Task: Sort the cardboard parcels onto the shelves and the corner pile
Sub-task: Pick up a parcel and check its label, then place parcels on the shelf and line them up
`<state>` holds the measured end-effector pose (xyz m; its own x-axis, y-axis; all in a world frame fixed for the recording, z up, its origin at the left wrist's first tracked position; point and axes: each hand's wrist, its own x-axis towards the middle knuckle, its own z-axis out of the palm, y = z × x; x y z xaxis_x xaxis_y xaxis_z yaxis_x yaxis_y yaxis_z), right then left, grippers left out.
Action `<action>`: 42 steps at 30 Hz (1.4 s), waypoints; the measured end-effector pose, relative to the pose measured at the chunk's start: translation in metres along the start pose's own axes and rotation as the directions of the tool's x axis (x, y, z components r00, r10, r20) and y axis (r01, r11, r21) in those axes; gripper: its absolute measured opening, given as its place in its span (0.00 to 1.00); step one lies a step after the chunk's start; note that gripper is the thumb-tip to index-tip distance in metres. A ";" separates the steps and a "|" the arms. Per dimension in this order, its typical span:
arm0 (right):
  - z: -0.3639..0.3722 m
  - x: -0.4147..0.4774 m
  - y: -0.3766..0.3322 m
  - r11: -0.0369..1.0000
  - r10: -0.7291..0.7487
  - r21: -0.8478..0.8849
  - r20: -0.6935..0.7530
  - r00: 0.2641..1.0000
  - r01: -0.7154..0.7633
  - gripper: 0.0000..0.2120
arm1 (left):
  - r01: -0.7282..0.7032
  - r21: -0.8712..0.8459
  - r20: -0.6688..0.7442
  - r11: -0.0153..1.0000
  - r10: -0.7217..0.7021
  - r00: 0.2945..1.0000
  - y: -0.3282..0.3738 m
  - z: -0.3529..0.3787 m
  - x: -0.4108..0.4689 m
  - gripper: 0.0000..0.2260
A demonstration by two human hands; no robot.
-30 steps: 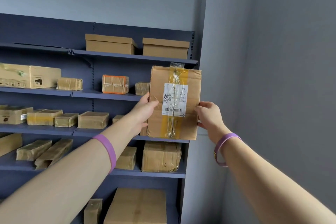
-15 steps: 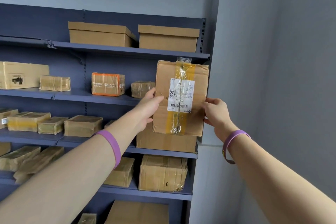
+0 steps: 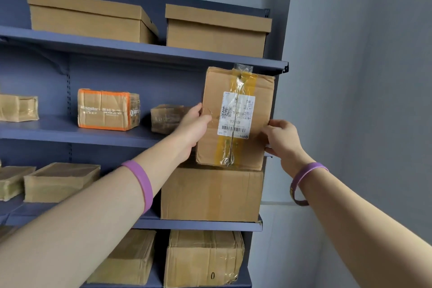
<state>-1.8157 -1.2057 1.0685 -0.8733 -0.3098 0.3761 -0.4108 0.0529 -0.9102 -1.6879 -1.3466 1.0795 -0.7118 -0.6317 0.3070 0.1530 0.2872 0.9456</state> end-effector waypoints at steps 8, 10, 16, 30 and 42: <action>0.025 0.053 0.006 0.993 -0.007 -0.116 -0.074 0.997 -0.001 0.08 | 0.055 -0.027 0.082 0.998 -0.052 0.995 -0.014 -0.005 0.075 0.22; 0.028 0.064 0.006 0.993 -0.008 -0.116 -0.104 0.995 -0.004 0.07 | 0.067 -0.037 0.094 0.997 -0.063 0.994 -0.019 -0.003 0.089 0.23; 0.040 0.099 0.008 0.988 -0.019 -0.156 -0.083 0.996 0.006 0.16 | 0.106 -0.085 0.124 0.991 -0.095 0.988 -0.034 0.002 0.126 0.16; 0.057 0.201 0.054 0.998 -0.063 -0.003 0.024 0.998 0.063 0.21 | 0.162 -0.095 0.036 0.982 -0.159 0.987 -0.053 0.042 0.227 0.23; 0.065 0.266 0.099 0.998 -0.045 -0.043 -0.027 0.999 0.044 0.20 | 0.054 -0.028 -0.092 0.998 -0.057 0.994 -0.085 0.082 0.268 0.16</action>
<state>-2.0716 -1.3444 1.0672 -0.8605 -0.2859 0.4217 -0.4599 0.0800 -0.8843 -1.9474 -1.4813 1.0727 -0.6531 -0.7107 0.2613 0.1334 0.2317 0.9636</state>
